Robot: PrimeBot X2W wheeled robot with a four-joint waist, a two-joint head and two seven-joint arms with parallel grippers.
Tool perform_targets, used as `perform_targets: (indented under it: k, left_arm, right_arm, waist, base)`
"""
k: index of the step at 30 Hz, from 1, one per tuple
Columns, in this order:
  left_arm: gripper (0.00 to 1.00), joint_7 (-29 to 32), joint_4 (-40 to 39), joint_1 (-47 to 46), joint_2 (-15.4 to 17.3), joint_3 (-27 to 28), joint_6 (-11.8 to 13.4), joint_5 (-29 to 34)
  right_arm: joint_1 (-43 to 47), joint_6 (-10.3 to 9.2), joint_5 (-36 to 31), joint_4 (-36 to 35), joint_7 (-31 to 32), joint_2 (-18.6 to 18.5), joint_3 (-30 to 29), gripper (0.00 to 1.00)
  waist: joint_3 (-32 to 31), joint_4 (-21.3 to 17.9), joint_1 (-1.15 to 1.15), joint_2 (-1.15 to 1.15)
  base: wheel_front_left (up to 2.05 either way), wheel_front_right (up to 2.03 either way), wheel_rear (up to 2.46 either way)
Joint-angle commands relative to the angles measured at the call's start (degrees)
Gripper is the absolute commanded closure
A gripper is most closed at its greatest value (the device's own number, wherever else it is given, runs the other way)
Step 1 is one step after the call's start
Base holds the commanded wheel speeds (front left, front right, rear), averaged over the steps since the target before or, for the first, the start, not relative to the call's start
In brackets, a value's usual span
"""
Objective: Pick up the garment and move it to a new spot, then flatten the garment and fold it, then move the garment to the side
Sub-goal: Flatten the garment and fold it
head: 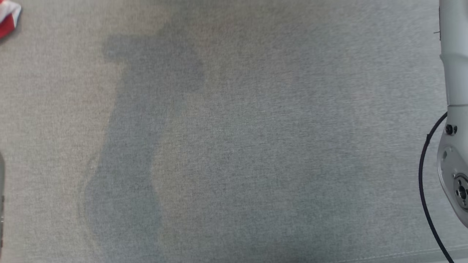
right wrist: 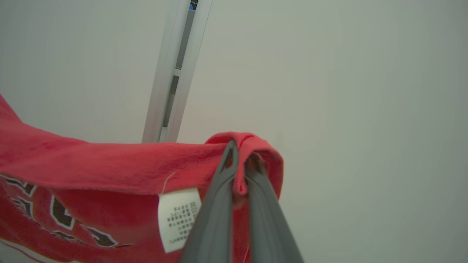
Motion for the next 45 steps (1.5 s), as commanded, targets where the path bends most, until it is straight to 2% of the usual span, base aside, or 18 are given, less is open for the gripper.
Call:
perform_targets:
  k: [1,6,10,15,21,34,39,45]
  left_arm:
    - [1.0,-1.44,1.85,-0.95,-0.72,-0.09,-0.15,0.18]
    - [1.0,-5.0,7.13,2.69,-3.03,-2.05,-0.57,-1.19]
    - [1.0,-5.9,6.12,7.4,-3.59,-3.61,-0.86,-2.77]
    - [1.0,-5.83,-3.22,16.41,-2.64,-2.3,-0.99,-4.49]
    - [1.0,-5.82,-15.15,29.45,-1.73,1.83,-0.97,-5.84]
    - [1.0,-5.82,-32.78,61.28,-3.87,9.99,-0.7,-3.92]
    - [1.0,-5.83,-37.35,72.62,-4.54,11.06,0.07,-3.23]
    - [1.0,-5.42,-43.36,84.27,-5.21,10.09,2.21,-3.02]
  right_arm:
    - [-0.52,-0.06,-1.51,2.25,-1.05,0.31,-0.48,1.0]
    - [1.4,-0.06,-4.42,9.98,-3.82,1.49,-2.9,1.0]
    - [4.45,-0.06,-5.2,12.31,-4.36,2.39,-3.67,1.0]
    - [9.78,-0.06,-2.92,8.62,-4.41,2.79,-2.52,1.0]
    - [17.36,-0.06,1.29,1.71,-4.42,3.13,-0.56,1.0]
    - [39.84,-0.06,12.93,-11.03,-4.44,3.17,2.04,1.0]
    - [48.64,-0.06,15.74,-15.3,-4.44,3.17,1.59,1.0]
    - [59.98,-0.06,18.17,-21.33,-3.87,3.18,-0.35,1.0]
  waist:
    - [4.66,2.54,0.0,0.0]
    - [8.53,3.09,0.0,0.0]
    - [10.3,2.77,0.0,0.0]
    - [11.14,1.93,0.0,0.0]
    - [9.52,0.95,0.0,0.0]
    - [-2.85,-0.22,0.0,0.0]
    - [-8.52,-0.08,0.0,0.0]
    - [-14.27,0.76,0.0,0.0]
  base:
    - [0.0,0.0,0.0]
    - [0.0,0.0,0.0]
    - [0.0,0.0,0.0]
    - [0.0,0.0,0.0]
    - [0.0,0.0,0.0]
    - [0.0,0.0,0.0]
    - [0.0,0.0,0.0]
    - [0.0,0.0,0.0]
